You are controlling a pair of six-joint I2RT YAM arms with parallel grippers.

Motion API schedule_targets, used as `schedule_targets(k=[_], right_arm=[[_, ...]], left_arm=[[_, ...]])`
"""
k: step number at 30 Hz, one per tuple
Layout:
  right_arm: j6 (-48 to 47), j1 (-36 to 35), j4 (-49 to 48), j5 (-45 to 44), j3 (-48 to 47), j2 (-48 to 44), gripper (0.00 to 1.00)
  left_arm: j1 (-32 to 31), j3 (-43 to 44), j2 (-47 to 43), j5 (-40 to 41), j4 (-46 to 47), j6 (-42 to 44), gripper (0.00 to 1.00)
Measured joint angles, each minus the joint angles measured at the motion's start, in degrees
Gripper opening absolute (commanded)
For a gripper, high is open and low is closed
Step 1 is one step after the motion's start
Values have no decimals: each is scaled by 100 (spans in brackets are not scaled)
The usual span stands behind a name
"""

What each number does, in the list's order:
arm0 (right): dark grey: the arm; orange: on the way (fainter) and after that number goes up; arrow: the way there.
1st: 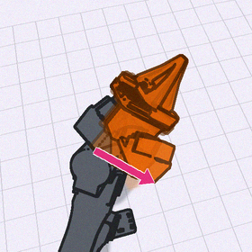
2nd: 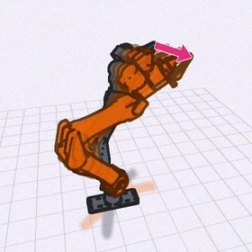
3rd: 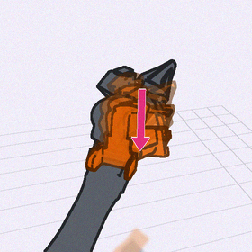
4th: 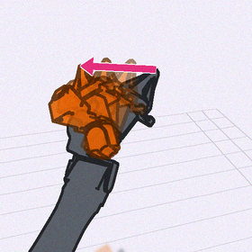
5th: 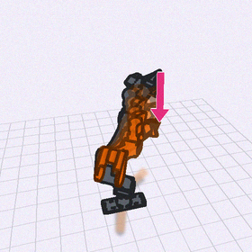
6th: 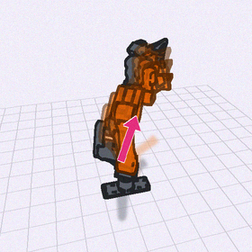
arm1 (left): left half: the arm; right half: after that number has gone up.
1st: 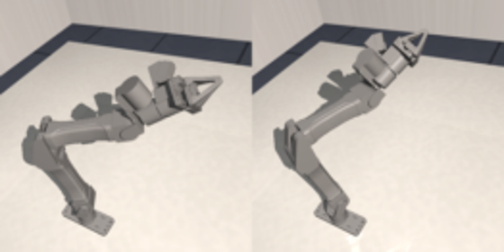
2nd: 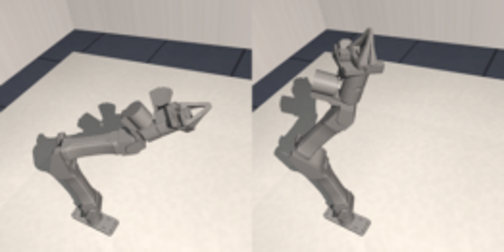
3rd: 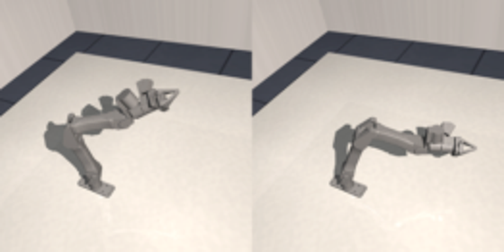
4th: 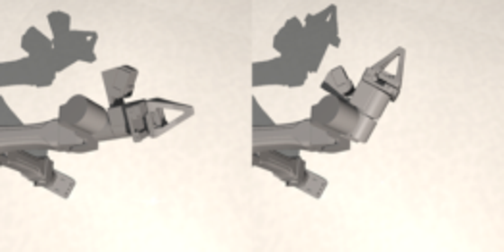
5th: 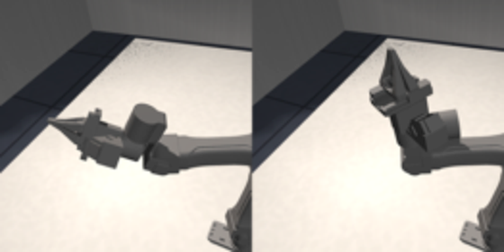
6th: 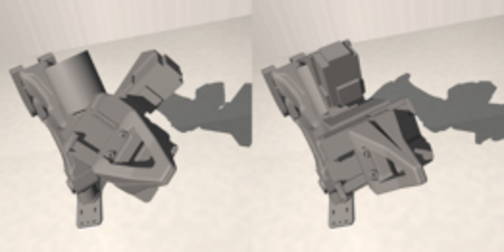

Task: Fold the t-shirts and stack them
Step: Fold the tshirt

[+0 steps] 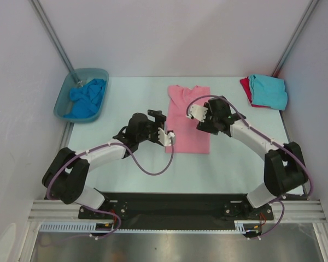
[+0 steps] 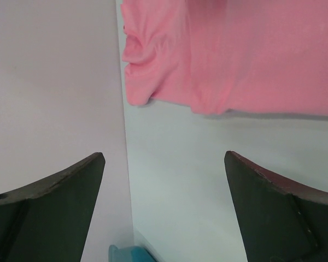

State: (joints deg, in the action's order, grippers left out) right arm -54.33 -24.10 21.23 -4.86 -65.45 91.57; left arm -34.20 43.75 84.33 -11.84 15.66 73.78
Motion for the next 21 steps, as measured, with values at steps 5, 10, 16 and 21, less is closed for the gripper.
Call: schedule_targets(k=[5, 10, 16, 21], right_arm=[[-697, -170, 28, 175, 905, -675, 77], [-678, -852, 393, 341, 1016, -680, 77], [-232, -1526, 946, 684, 437, -562, 77], [-50, -1880, 1029, 800, 291, -385, 77]], left_arm=[[46, 201, 138, 289, -136, -448, 100], [459, 1523, 903, 1482, -916, -2131, 100], [1403, 2367, 1071, 2238, -1864, -3799, 100], [2057, 2343, 1071, 2500, -2406, -4535, 100]])
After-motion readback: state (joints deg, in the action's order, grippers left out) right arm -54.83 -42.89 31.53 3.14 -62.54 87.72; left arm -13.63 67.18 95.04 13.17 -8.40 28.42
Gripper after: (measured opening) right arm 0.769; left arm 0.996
